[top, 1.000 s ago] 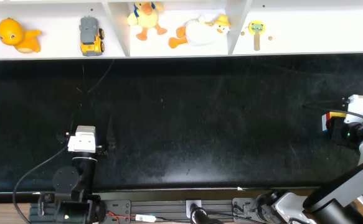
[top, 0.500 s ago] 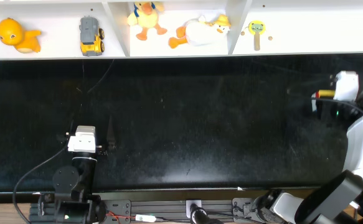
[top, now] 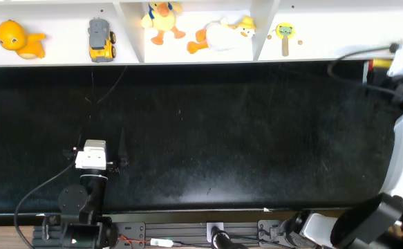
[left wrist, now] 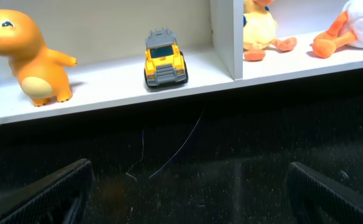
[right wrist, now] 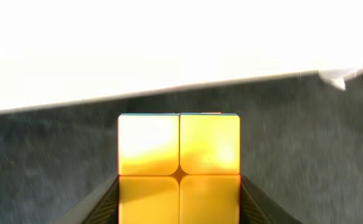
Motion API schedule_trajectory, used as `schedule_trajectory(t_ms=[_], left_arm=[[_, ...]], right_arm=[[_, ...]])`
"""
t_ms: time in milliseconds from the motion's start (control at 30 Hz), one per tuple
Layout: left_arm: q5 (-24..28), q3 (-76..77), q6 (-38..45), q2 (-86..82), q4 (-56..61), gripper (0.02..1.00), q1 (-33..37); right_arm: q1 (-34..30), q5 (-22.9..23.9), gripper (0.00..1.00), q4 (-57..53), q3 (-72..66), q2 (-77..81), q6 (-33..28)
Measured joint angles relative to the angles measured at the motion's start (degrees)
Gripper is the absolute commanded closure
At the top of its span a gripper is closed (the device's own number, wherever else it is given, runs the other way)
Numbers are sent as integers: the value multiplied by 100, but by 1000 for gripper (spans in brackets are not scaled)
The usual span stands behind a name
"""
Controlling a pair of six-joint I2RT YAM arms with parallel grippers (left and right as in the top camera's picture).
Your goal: Store Toys
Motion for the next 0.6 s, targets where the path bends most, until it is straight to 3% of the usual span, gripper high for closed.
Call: schedule_trajectory(t_ms=[600], left_arm=[[0, 0, 0, 0, 0, 23, 0]], right_arm=[[708, 15, 577, -402, 1797, 1779, 205]])
